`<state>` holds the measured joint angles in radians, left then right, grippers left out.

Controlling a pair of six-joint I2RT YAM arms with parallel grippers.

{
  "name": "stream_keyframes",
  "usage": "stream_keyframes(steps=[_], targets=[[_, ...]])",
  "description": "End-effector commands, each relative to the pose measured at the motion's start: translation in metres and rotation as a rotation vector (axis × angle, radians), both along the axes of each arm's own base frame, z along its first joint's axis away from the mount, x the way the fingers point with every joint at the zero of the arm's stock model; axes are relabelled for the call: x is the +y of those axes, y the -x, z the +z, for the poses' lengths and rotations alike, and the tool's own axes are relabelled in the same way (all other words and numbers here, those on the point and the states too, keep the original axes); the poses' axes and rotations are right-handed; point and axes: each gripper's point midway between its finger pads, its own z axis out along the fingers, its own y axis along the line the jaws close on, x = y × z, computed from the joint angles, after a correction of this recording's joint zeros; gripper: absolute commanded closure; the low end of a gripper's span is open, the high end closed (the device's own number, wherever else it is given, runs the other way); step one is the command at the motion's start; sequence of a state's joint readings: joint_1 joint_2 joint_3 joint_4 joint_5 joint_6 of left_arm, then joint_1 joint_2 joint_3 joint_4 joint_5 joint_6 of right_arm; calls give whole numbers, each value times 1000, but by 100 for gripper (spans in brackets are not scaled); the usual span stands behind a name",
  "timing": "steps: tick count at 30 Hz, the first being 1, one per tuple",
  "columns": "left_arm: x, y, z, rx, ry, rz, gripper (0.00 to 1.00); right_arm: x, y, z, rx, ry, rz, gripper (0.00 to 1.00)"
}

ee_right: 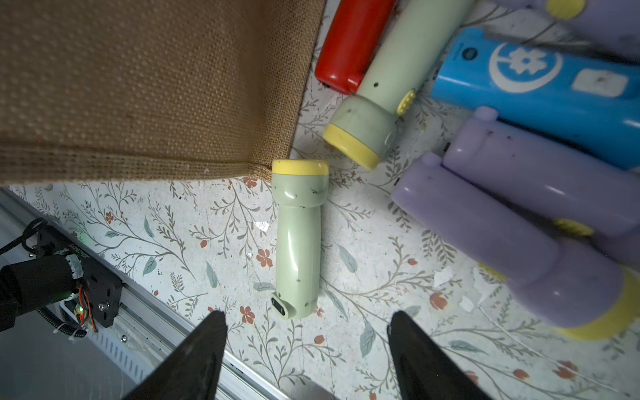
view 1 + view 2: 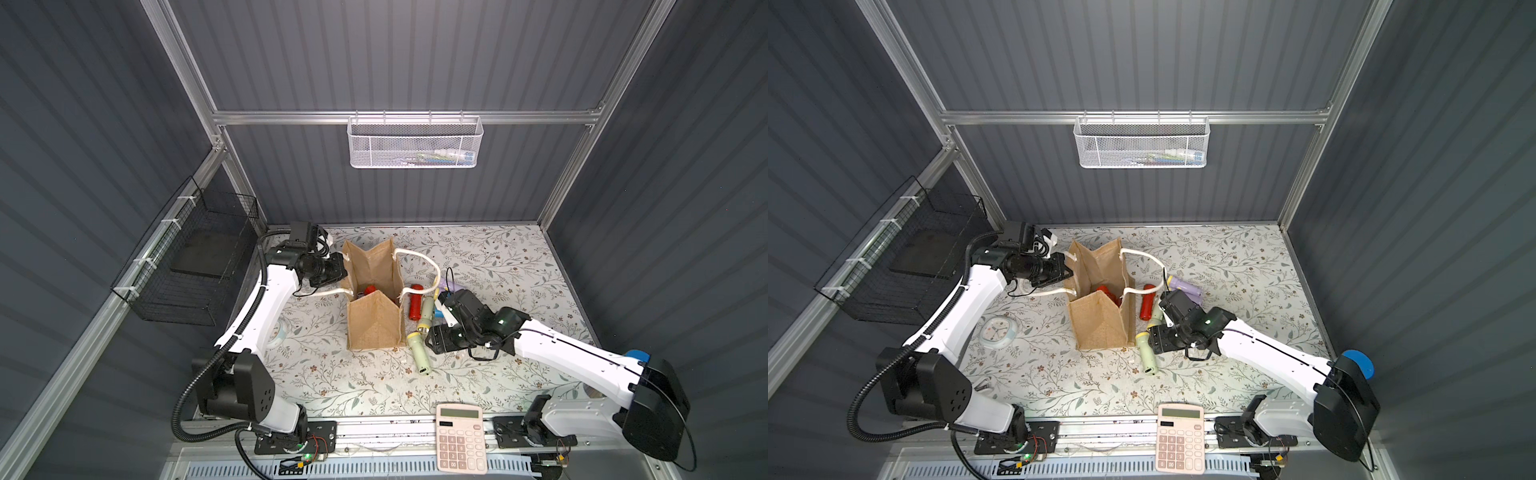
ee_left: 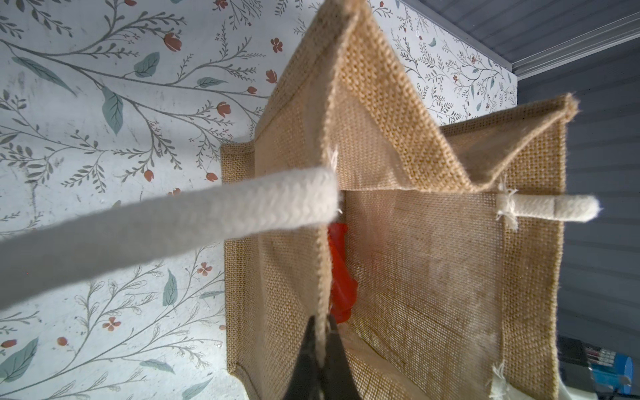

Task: Put the flashlights into the tote bags
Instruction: Pick up the flashlight from the center of the board.

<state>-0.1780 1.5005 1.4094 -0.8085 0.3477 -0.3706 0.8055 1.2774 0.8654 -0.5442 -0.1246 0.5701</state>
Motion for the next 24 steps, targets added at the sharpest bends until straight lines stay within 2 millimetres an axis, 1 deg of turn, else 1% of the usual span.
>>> stream_keyframes(steps=[1,6,13,16,21,24], targets=[[0,-7,11,-26,3,8,100,9,3,-21,59,-14,-10,24],[-1,-6,9,-22,3,4,100,20,8,-41,106,25,19,25],[-1,-4,10,-28,8,1,100,26,14,-62,162,103,47,28],[-2,-3,10,-27,10,-2,100,26,20,-69,184,128,62,29],[-2,-2,12,-38,15,-6,100,30,23,-74,197,149,84,29],[-2,-2,14,-43,17,-6,100,30,26,-80,210,186,96,30]])
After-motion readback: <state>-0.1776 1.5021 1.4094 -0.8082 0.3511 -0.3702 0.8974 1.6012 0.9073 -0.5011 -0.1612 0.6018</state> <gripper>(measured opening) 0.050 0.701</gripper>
